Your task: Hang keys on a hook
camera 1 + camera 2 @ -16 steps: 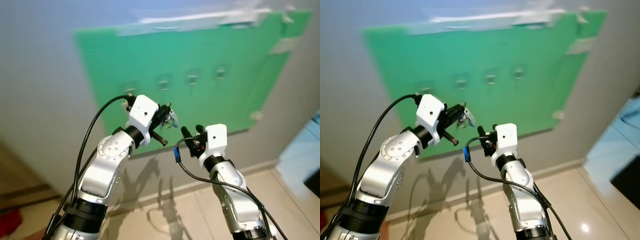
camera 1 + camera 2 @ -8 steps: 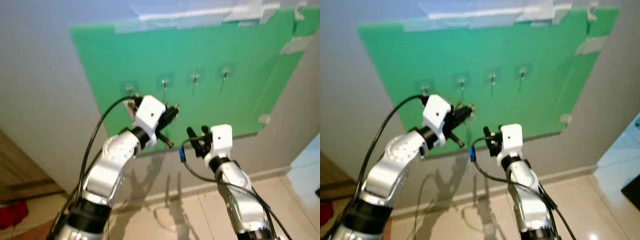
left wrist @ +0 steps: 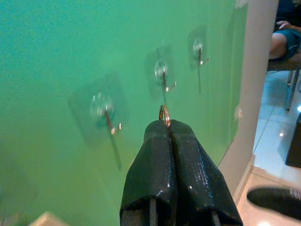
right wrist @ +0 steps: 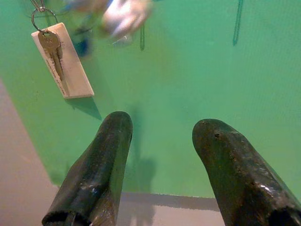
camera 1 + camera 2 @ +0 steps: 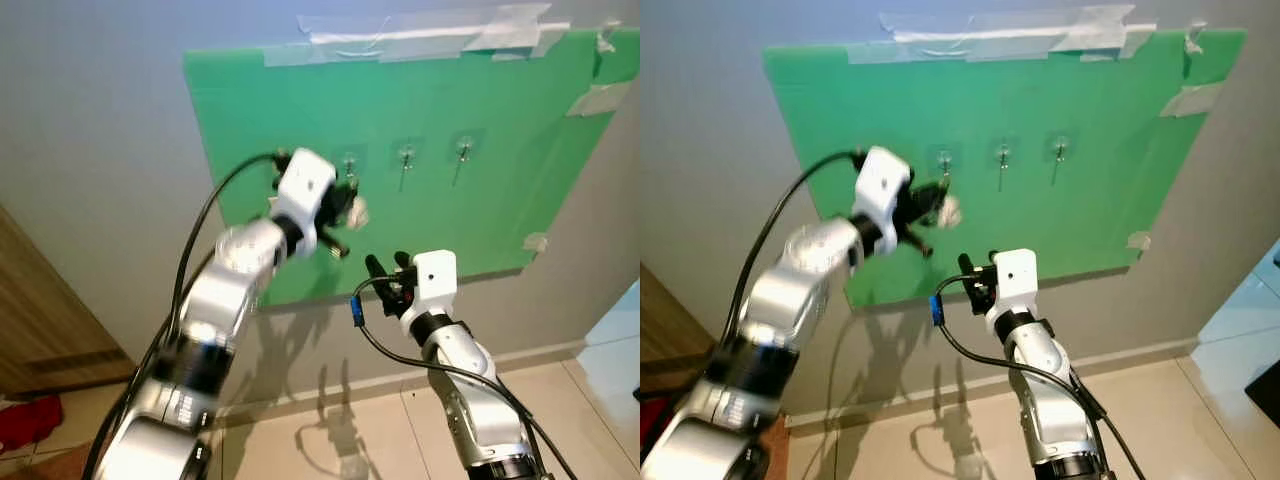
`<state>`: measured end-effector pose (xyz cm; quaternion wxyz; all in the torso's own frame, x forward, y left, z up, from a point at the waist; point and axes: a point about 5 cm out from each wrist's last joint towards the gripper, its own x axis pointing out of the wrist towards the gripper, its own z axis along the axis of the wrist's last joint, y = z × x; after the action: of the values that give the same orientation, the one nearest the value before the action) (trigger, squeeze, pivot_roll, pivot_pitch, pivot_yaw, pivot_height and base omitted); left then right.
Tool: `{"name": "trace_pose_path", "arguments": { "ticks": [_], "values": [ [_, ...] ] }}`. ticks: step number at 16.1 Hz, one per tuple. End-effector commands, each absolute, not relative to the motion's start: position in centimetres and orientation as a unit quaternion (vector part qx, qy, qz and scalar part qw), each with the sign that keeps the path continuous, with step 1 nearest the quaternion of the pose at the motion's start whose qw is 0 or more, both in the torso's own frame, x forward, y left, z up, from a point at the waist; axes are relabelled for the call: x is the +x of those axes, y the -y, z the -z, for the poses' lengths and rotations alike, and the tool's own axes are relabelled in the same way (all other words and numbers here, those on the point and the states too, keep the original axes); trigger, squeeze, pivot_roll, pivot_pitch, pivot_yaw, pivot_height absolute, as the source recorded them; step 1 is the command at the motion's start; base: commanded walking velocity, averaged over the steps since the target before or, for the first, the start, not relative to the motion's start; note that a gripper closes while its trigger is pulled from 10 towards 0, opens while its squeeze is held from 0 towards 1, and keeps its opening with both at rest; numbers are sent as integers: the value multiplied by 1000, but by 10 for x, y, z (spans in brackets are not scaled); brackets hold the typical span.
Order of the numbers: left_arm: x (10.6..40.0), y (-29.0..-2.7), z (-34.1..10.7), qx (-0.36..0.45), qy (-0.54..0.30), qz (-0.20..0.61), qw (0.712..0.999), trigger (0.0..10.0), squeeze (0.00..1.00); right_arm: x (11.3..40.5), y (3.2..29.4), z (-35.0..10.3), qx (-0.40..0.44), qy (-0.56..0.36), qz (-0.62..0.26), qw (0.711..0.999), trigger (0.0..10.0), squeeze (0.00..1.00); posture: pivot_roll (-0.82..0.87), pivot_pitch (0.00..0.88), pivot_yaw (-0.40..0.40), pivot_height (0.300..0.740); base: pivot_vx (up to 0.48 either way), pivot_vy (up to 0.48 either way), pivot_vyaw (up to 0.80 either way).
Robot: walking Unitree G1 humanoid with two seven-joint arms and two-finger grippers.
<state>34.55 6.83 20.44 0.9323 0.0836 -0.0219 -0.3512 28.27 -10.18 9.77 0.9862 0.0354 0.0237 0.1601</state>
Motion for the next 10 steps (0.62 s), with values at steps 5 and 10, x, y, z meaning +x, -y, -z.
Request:
{"name": "trace_pose_path", "arguments": {
  "ticks": [5, 10],
  "values": [
    [374, -65, -198, 29, -27, 365, 930, 0, 0, 274, 103, -101, 39, -18, -149, 988, 10000, 0, -148, 0, 115, 740, 0, 0, 0],
    [382, -67, -187, 9, -55, 367, 928, 0, 0, 271, 106, -102, 43, -16, -130, 990, 10000, 0, -170, 0, 147, 740, 0, 0, 0]
  ]
}}
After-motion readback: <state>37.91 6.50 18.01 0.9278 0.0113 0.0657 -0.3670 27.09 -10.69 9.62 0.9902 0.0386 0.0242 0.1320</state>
